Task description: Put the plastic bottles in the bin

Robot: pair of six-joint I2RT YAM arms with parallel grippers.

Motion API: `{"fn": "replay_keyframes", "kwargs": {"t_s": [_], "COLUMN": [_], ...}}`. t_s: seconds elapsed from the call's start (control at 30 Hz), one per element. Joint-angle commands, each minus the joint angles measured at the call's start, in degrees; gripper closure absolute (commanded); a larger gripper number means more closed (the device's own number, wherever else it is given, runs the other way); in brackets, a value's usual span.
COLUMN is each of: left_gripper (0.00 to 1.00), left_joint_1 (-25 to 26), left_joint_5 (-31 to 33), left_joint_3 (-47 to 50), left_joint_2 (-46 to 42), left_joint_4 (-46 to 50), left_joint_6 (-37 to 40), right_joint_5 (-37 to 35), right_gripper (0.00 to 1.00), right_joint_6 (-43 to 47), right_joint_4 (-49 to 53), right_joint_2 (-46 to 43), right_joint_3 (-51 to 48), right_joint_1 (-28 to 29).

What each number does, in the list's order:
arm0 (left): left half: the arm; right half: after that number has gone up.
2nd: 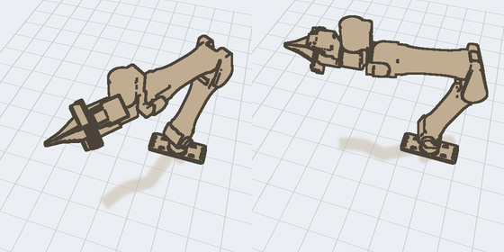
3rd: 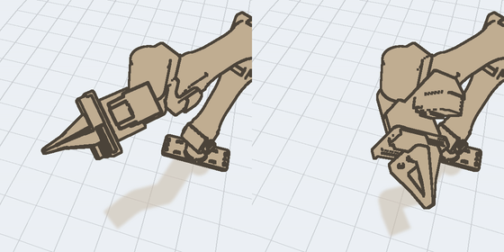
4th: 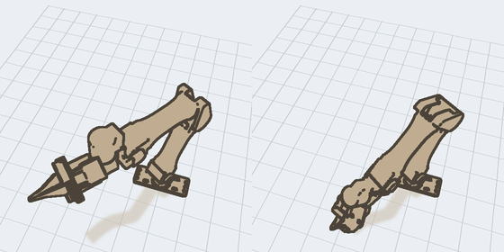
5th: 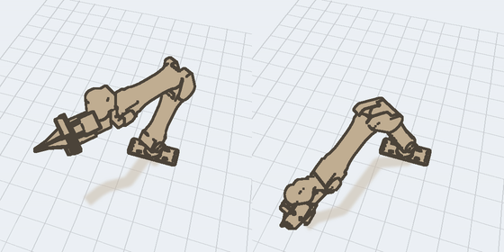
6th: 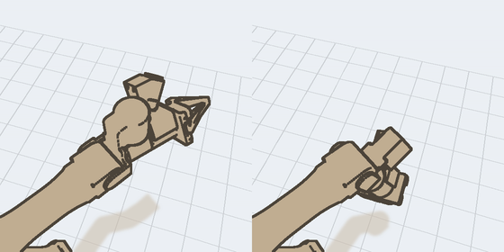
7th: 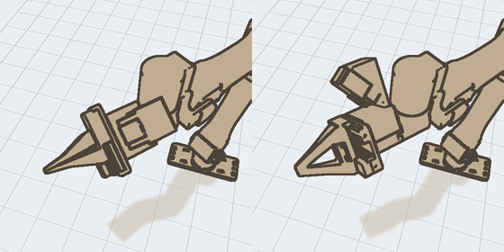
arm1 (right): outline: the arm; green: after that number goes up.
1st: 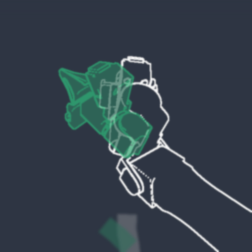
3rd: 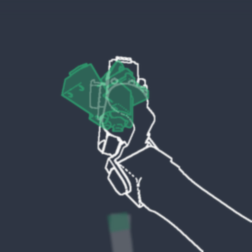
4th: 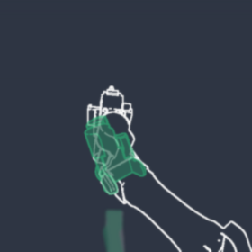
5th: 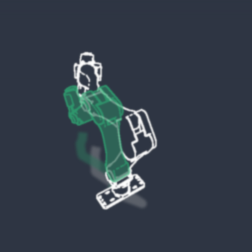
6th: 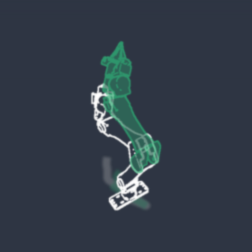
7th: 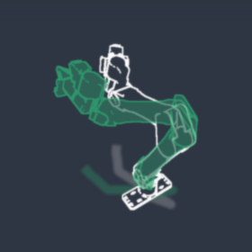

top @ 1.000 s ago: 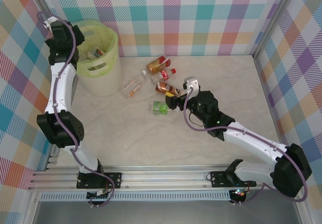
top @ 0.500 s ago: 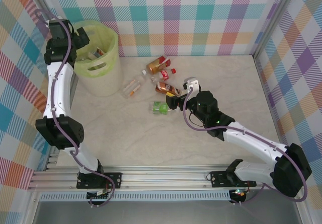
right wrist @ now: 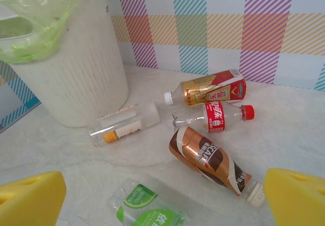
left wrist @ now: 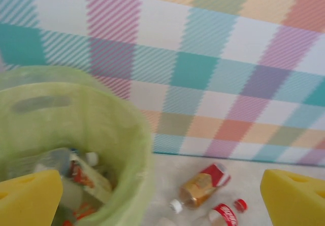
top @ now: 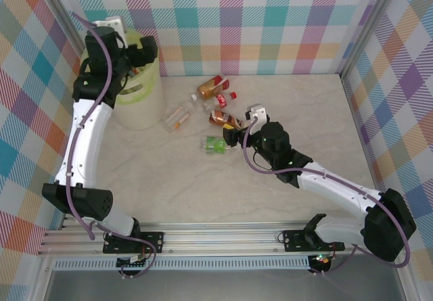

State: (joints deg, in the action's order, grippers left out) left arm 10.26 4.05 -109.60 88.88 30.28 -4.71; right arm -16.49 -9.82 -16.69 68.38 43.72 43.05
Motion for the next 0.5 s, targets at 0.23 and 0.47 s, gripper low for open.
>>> {"fn": "replay_keyframes", "kwargs": {"t_s": [0.23, 0.47], "left_gripper": [0.00, 0.00], "left_joint_1": [13.24, 18.30], "left_joint_5": [-5.00, 3.87], "left_joint_3": [0.18, 0.00], "left_joint_2": [4.90, 12.50], "left_joint_4": [3.55, 8.98], "left_joint_6": [15.76, 19.17], "right_joint_5": [-0.55, -1.98], "right_gripper": [0.00, 0.00], "right_joint_6": [0.07, 0.21], "right_joint_4": [-2.03, -2.95], "right_joint_2": [-0.44, -1.29], "right_joint_3": [1.46, 0.46], "right_joint_1": [-0.16, -0.16]}}
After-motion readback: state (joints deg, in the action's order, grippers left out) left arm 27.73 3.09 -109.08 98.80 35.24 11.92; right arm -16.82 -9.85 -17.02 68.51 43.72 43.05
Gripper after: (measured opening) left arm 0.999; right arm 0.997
